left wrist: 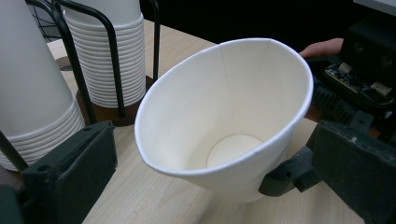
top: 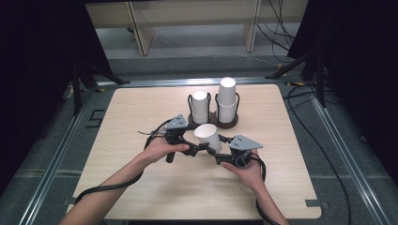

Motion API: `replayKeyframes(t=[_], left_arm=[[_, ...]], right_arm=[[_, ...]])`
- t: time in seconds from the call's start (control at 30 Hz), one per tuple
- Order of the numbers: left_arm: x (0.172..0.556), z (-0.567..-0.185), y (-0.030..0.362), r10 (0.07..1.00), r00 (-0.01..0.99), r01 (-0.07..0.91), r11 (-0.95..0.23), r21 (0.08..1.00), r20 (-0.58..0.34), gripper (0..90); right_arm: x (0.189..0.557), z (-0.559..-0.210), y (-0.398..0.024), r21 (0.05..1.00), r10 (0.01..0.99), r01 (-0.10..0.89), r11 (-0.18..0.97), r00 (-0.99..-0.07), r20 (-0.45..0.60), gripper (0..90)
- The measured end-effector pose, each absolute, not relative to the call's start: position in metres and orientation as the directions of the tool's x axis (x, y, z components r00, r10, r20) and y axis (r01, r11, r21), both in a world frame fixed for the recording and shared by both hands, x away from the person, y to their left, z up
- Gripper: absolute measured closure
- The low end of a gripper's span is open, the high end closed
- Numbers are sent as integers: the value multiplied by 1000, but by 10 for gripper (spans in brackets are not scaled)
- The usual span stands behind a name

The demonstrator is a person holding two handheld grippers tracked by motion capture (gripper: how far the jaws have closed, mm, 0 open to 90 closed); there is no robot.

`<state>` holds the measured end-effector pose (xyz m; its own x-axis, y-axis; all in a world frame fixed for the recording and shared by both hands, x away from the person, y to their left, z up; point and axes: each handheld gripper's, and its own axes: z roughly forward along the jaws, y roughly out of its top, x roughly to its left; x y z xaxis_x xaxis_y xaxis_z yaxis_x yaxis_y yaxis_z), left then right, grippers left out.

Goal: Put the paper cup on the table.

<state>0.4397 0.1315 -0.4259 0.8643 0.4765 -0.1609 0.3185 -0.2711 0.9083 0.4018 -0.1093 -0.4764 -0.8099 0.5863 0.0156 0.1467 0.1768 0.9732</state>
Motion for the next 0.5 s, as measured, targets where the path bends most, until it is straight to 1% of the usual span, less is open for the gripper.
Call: replayKeyframes(t=[0.03, 0.1, 0.13, 0.17, 0.2, 0.27, 0.3, 0.33, 0.5], left_arm=[[440, -426, 131, 477, 864, 321, -270, 908, -164, 0], [441, -426, 131, 475, 863, 328, -265, 907, -174, 0], [441, -426, 131, 474, 862, 331, -262, 907, -178, 0], [442, -427, 131, 474, 862, 333, -261, 906, -180, 0], [442, -427, 130, 474, 861, 336, -259, 906, -183, 0], [443, -428, 129, 466, 863, 338, -248, 908, -194, 0], [443, -428, 129, 466, 863, 339, -249, 907, -194, 0], [442, -427, 129, 471, 861, 341, -256, 905, -191, 0], [443, -428, 128, 469, 861, 344, -251, 905, -197, 0]], right_arm=[[403, -476, -109, 974, 588, 127, 185, -809, -6, 362], [401, -476, -108, 971, 586, 163, 175, -810, 31, 362], [400, -476, -107, 969, 587, 167, 181, -809, 29, 363], [402, -476, -106, 976, 596, 135, 171, -803, 6, 362], [402, -476, -107, 974, 587, 128, 185, -809, -5, 362], [401, -476, -105, 974, 578, 145, 173, -816, 19, 362], [402, -476, -105, 977, 585, 118, 177, -811, -8, 362], [403, -476, -105, 978, 582, 114, 176, -813, -10, 363], [401, -475, -105, 973, 582, 127, 190, -813, -8, 362]])
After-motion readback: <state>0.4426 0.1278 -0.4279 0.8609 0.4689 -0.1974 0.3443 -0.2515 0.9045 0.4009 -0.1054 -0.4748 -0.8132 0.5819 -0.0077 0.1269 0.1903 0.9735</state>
